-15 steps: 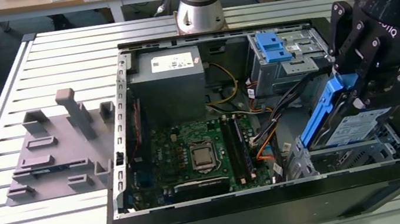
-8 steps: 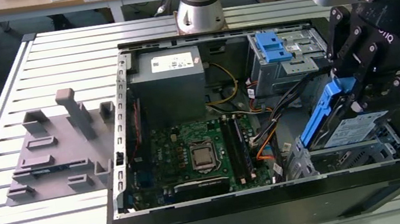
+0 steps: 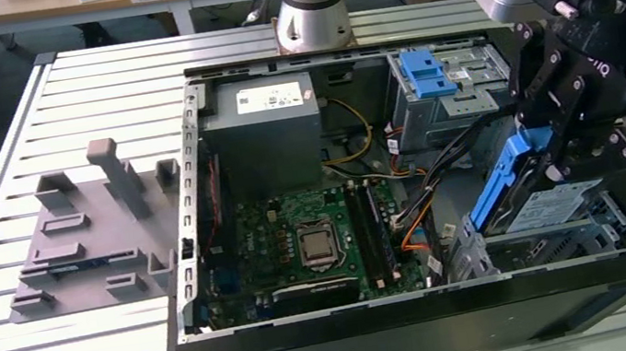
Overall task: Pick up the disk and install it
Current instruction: 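Insert the disk into the insertion slot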
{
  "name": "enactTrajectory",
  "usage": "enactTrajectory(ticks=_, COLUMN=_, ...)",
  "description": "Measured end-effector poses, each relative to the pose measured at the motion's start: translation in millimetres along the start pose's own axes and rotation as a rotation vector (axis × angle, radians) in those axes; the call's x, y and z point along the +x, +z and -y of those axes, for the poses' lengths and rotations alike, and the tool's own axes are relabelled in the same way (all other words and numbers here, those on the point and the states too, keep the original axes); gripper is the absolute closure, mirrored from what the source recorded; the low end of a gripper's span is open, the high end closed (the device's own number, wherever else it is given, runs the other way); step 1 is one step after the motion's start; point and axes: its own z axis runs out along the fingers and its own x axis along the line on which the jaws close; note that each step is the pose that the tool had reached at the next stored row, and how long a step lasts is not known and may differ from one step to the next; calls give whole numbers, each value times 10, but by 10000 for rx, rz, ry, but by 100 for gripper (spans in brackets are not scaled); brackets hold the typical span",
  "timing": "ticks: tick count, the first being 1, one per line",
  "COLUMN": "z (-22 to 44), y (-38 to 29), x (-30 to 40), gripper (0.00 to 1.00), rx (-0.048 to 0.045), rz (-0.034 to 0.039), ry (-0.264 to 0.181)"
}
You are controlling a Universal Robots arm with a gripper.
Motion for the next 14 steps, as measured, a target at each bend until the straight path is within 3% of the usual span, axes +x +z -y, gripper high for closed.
enactTrajectory(ticks=14, z=6, y=102, x=1, gripper=63, rx=0, rz=-1, ry=0)
